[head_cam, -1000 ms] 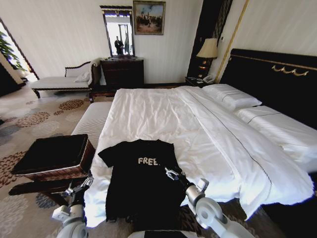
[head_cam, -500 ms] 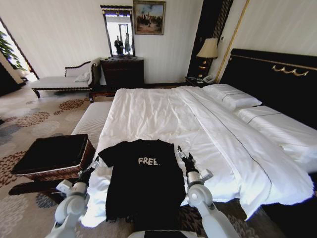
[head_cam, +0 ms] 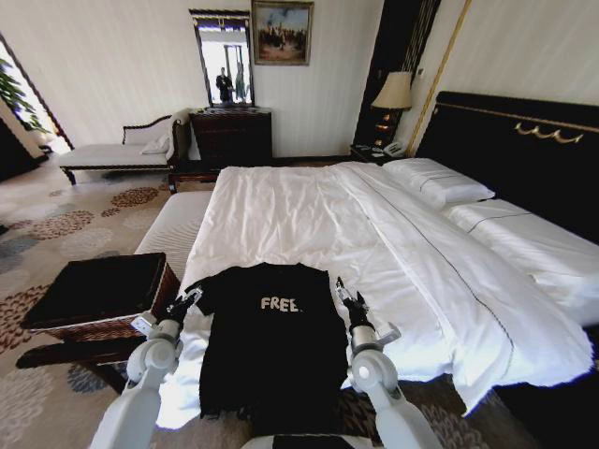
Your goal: Fold the clothes on the bed and place them into the basket.
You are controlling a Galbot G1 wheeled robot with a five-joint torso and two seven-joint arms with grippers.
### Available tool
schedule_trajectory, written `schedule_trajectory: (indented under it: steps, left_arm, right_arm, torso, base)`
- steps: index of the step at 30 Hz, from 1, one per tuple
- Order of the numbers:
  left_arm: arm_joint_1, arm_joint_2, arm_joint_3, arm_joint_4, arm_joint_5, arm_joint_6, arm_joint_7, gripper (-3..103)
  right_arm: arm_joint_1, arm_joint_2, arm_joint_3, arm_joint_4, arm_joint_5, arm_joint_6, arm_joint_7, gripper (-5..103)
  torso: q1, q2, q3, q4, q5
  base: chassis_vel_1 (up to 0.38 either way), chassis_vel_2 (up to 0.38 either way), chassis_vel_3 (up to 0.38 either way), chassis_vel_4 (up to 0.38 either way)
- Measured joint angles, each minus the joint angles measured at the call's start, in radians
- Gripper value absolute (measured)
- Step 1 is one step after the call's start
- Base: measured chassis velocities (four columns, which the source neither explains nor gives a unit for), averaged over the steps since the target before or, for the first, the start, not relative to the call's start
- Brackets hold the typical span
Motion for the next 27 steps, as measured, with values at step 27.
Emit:
schedule_trajectory:
  steps: [27]
  left_arm:
    - [-0.166,-0.062,0.046,0.192,-0.018,-0.038,0.032,100]
  right_arm:
    - [0.005,0.010,-0.019,-0.023,0.003,-0.005,0.007,100]
  torso:
    - [0.000,0.000,0.000,-0.0004,0.0000]
  base:
    - [0.000,0.000,0.000,0.000]
